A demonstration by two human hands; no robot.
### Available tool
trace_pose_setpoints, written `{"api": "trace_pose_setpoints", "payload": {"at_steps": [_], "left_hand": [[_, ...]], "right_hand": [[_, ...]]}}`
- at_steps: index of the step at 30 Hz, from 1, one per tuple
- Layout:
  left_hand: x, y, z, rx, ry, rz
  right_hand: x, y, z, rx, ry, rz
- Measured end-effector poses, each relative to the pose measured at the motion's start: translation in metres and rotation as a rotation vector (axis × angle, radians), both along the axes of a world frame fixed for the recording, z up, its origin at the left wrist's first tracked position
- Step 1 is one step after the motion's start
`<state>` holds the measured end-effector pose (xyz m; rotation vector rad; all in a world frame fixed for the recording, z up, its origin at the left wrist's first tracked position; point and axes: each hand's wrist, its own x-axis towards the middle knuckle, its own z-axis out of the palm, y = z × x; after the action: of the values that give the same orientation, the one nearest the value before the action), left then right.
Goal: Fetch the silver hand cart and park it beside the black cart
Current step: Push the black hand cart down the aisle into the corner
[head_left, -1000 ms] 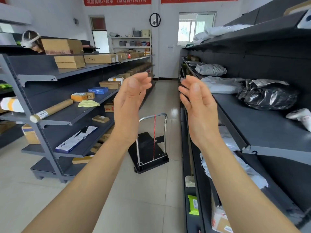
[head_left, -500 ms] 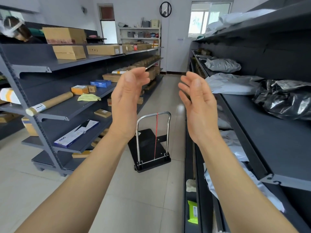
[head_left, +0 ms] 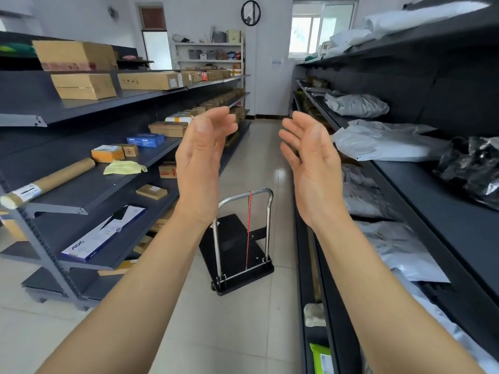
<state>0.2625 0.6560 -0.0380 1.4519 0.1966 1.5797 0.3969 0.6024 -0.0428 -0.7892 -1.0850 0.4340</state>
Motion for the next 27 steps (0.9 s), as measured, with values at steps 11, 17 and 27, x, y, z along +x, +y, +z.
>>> {"api": "trace_pose_setpoints", "payload": {"at_steps": [11,17,27], "left_hand": [[-0.006,0.111,0.003,-0.005,-0.007,-0.044],[-0.004,0.149,-0.004,-0.041,-0.022,-0.067],[0.016,0.202,-0.023,-0.049,0.016,-0.012]], "right_hand": [[-0.016,0.103,0.002,-0.009,-0.012,-0.074],[-0.018,0.141,-0.005,-0.055,-0.042,-0.089],[0.006,0.199,-0.021,-0.086,-0.024,-0.064]]}}
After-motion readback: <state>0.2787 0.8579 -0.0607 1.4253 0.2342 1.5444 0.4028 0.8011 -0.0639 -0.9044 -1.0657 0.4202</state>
